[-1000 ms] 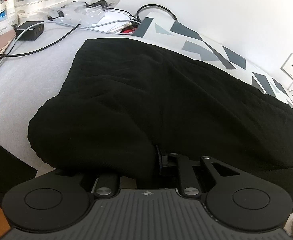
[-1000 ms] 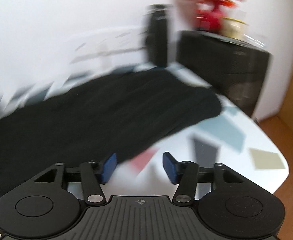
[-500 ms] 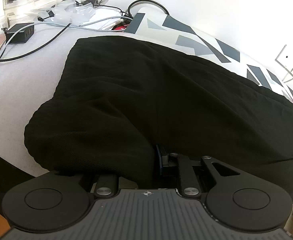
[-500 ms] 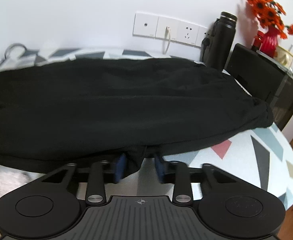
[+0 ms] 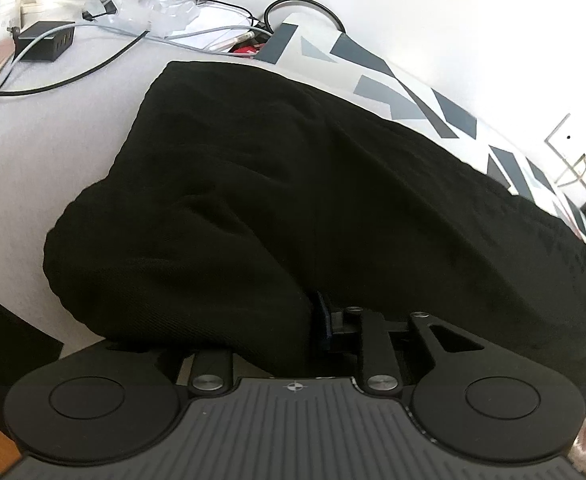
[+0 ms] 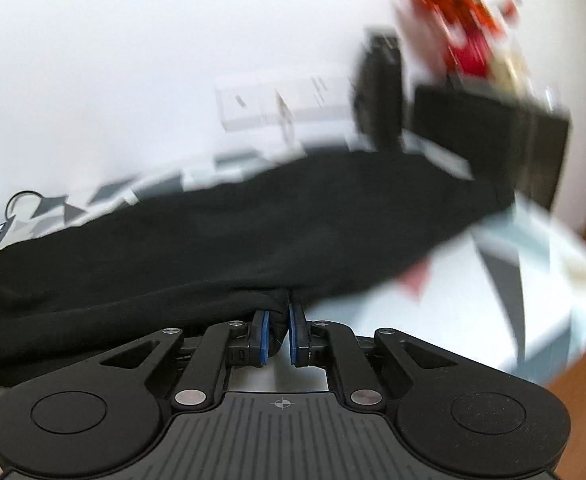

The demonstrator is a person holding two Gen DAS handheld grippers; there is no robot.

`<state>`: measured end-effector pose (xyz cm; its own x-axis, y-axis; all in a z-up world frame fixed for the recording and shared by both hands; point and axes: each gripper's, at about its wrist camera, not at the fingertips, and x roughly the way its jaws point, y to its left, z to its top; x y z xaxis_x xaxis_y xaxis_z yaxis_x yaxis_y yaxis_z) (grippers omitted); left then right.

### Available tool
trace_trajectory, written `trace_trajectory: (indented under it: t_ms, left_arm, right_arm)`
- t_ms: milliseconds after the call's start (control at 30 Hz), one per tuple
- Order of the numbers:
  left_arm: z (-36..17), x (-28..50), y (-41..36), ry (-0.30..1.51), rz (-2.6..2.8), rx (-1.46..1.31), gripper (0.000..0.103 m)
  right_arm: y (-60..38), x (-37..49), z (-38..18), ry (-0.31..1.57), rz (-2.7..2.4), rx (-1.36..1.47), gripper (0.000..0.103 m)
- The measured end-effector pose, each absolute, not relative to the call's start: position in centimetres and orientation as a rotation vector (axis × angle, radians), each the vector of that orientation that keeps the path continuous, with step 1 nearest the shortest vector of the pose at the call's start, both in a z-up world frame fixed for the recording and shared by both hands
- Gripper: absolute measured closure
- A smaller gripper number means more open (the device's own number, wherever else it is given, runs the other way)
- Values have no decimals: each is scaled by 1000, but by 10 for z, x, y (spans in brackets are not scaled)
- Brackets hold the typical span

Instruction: Fold clothes

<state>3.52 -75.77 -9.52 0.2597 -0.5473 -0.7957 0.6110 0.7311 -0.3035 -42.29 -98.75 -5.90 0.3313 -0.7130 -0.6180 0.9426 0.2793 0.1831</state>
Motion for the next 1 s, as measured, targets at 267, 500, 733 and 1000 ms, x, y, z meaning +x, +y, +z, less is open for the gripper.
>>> trace_trajectory:
  t_ms: [267, 500, 733, 1000]
  left_arm:
    - [-95, 36, -758, 1050, -785, 73, 73]
    - [-95, 32, -757, 1038, -782, 78, 72]
    - [-94, 31, -757, 1031, -785, 84, 73]
    - [-96, 27, -748, 1024, -788, 57, 73]
  right_arm:
    - [-979, -430, -62, 519, -1142, 644, 91]
    - [-978, -457, -51, 353, -1167, 808, 70]
    - [-1002, -440, -66, 415, -1118, 926, 91]
    - [-993, -443, -66, 485, -1137, 901, 90]
